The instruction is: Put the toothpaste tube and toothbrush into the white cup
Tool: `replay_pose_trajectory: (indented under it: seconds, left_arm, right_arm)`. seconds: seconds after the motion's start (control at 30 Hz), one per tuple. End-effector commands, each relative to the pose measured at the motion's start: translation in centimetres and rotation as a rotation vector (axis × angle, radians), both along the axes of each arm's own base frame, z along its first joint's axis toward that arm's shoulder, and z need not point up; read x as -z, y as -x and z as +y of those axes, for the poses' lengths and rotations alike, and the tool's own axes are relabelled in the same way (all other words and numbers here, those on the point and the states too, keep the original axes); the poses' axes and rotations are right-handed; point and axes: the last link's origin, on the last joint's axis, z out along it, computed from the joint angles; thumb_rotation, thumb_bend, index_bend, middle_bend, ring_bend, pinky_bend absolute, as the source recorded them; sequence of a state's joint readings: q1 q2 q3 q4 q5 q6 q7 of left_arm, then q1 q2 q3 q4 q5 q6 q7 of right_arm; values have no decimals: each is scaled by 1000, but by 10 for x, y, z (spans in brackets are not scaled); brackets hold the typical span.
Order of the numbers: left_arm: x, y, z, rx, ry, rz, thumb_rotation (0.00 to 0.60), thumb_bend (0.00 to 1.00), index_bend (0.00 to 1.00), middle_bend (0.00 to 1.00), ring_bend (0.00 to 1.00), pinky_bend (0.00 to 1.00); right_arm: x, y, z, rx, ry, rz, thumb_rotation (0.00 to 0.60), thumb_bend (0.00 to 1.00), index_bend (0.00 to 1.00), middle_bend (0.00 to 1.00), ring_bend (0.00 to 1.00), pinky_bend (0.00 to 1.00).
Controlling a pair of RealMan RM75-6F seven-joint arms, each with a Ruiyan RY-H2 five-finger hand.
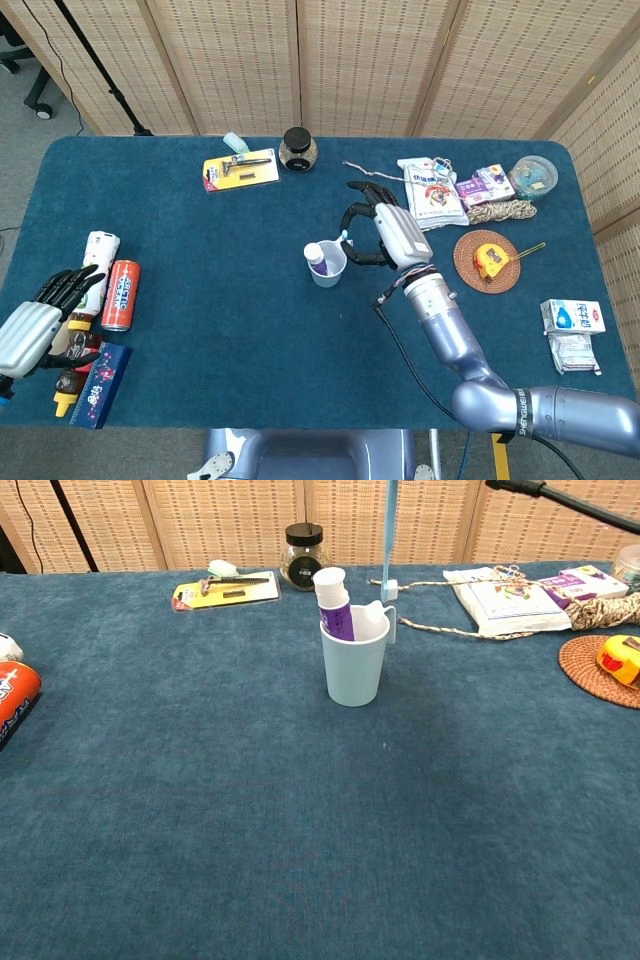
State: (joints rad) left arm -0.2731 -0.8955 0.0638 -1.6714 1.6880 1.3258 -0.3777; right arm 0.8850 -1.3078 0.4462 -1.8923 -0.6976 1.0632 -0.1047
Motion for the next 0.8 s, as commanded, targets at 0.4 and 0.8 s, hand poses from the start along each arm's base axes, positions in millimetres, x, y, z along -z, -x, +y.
replay_pose_trajectory:
  seconds: [0.4,0.8]
  left_arm:
    - [2,-1,1,-1,6,8,600,88,0,0,0,0]
    - [1,-1,1,0,10,5,600,88,0,0,0,0]
  right_arm:
    - [6,2,-4,22,-18,-22,600,466,579,118,0,0]
    - [15,-5,-3,33,-46,-35,600,466,579,117,0,0]
